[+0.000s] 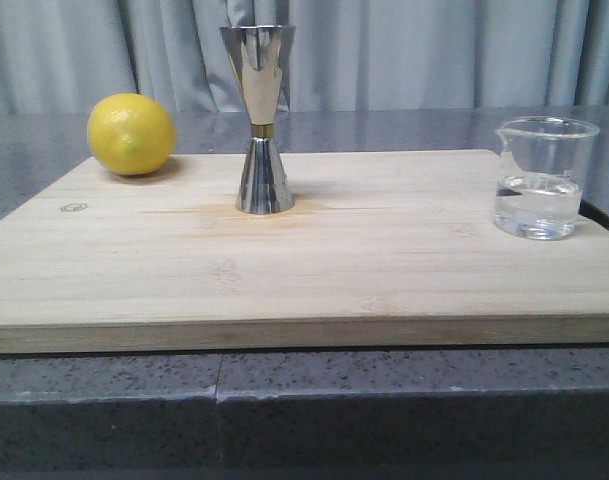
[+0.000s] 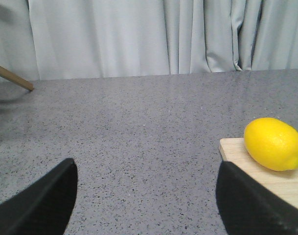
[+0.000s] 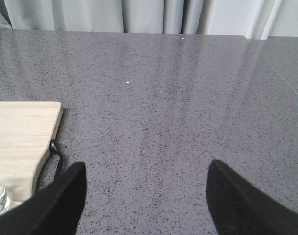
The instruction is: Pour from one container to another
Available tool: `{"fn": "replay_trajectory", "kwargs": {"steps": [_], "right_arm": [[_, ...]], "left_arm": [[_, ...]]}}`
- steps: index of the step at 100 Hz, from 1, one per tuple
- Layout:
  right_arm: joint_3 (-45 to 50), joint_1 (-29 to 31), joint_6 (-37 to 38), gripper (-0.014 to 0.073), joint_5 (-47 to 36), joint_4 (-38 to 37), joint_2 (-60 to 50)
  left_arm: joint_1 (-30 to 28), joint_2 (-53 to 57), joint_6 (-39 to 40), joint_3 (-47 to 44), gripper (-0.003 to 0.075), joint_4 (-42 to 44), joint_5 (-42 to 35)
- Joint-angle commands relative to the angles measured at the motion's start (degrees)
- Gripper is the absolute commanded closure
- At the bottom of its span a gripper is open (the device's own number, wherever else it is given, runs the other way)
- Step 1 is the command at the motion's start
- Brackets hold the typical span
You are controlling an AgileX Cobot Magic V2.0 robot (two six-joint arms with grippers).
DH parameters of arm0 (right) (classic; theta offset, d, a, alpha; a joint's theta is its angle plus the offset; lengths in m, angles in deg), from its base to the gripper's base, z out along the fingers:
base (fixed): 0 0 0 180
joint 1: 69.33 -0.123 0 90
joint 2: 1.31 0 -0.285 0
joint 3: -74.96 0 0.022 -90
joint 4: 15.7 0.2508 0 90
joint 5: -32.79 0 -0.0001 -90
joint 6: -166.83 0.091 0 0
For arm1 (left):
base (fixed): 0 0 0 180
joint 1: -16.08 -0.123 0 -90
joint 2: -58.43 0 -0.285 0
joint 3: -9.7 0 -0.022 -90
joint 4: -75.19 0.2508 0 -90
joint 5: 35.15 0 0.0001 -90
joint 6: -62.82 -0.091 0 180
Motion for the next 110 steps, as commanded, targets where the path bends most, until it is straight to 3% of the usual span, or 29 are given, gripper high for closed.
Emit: {"fn": "replay_trajectory", "kwargs": {"steps": [1,17,34,58,78,96,110], "right_arm": [[-1.8,0.4,-0.6,0.0144,-4.3,-0.7,0.9],[-1.8,0.4,-0.6,0.0118,-4.3,-1.0,0.9],[-1.8,0.4,-0.6,-0.0069,-4.1,-1.0,0.9],[-4.8,0.4,-0.6,-0.0065,3.2,1.2,1.7],[-6.6,0.4,-0.6,-0.0065,5.2,3.2,3.8],[-6.6,0.4,-0.6,-0.0065,5.3,4.6,5.4],[-6.6,0.4,-0.6,-0.0065,5.3,4.6,5.6]], "left_arm": [[-0.1,-1.0,-0.1,2.1,0.0174,-0.3,-4.5],[-0.1,-1.8,-0.1,2.1,0.0158,-0.3,-4.5],[-0.1,-3.4,-0.1,2.1,0.0051,-0.5,-4.2],[0.9,-7.7,-2.1,7.7,0.005,-2.2,5.3],[6.4,-14.7,-19.2,12.8,0.005,-17.9,13.3],[13.2,-22.3,-40.0,13.5,0.005,-36.9,14.1],[16.8,-28.8,-50.5,13.5,0.005,-47.1,14.2]]}}
